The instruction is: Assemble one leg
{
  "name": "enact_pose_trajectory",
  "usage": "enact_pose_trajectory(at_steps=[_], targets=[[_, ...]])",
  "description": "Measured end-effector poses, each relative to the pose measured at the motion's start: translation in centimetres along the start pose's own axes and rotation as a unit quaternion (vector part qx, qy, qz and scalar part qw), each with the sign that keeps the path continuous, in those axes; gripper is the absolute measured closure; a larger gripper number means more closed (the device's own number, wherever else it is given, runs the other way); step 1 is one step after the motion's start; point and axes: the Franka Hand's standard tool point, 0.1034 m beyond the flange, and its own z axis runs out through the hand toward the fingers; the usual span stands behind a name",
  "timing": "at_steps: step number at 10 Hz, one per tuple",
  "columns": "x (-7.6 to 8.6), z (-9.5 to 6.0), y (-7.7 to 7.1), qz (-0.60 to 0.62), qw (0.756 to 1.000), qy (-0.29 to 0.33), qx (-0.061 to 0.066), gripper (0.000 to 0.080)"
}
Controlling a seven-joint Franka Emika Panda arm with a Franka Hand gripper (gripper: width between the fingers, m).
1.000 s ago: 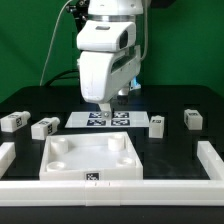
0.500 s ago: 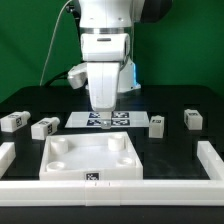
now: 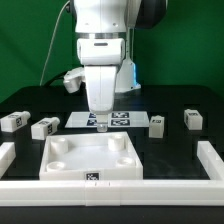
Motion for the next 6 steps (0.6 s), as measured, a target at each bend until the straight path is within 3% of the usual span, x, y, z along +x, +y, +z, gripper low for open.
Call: enact_pose_trajectory(at_steps=[6], targets=[[0.2,4.7,-3.1,0.039,0.998,0.004,0.045,0.0150]])
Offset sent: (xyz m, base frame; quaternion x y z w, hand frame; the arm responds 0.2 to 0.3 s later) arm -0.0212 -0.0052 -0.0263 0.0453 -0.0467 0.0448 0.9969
